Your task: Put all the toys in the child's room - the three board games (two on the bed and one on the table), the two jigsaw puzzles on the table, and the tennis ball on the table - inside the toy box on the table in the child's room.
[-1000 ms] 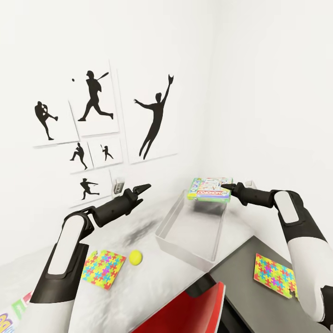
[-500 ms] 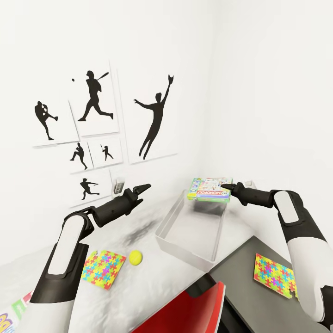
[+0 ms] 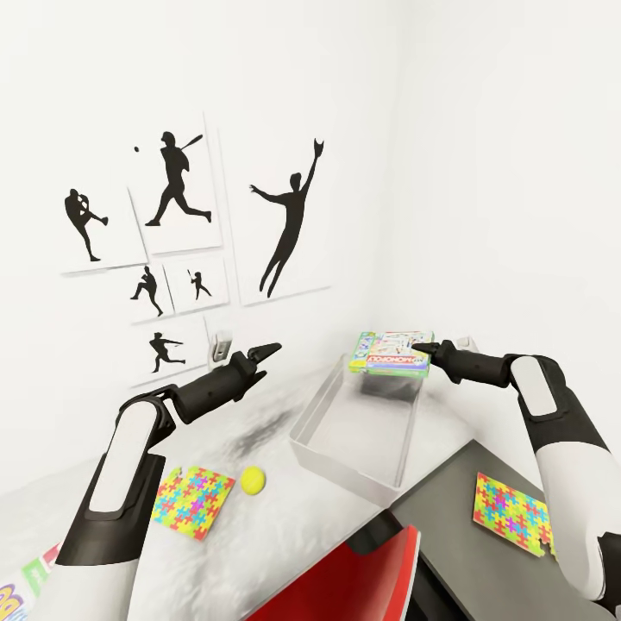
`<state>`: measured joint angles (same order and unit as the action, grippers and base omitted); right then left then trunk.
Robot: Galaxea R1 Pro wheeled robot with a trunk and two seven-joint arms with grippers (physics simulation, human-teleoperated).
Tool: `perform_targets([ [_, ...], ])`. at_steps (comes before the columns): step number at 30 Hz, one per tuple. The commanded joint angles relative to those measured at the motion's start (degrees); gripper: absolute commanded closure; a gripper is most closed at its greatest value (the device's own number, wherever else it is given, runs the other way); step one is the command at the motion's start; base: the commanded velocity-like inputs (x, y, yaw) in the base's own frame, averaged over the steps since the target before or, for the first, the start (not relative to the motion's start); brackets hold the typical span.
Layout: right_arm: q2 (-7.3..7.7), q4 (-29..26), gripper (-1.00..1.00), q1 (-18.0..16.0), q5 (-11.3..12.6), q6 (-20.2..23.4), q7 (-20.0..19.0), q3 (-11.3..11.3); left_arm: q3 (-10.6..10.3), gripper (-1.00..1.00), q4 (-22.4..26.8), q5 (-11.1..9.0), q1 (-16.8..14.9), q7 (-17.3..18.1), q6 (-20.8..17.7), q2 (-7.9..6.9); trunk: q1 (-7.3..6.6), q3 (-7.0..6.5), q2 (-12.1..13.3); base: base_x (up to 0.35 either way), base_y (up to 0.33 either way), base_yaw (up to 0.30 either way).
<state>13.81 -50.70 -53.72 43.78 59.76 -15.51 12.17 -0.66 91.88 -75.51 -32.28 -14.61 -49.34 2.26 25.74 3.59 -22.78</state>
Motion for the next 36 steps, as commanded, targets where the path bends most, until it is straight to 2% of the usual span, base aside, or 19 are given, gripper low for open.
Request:
perform_targets([
  [1,-0.01,0.0,1.0,-0.07,-0.54,0.24,-0.58,0.14,0.03,-1.0,0.05,-0.6,-0.06,-0.56,-0.14,0.02,0.04,0.14,-0.14,0.0,0.0,0.0],
  [21,0.04,0.04,1.0,-0.05,-0.56,0.24,-0.57,0.14,-0.13,-1.0,0.05,-0.54,-0.06,0.66,-0.2,0.02,0.04,0.14,-0.14,0.021,0.0,0.0],
  [36,0.87,-0.05,1.0,0.43,-0.5,-0.71,-0.74,0.08,-0.13,-1.0,0.05,-0.53,-0.06,0.81,-0.14,-0.06,0.04,0.14,-0.14,0.004,0.0,0.0],
])
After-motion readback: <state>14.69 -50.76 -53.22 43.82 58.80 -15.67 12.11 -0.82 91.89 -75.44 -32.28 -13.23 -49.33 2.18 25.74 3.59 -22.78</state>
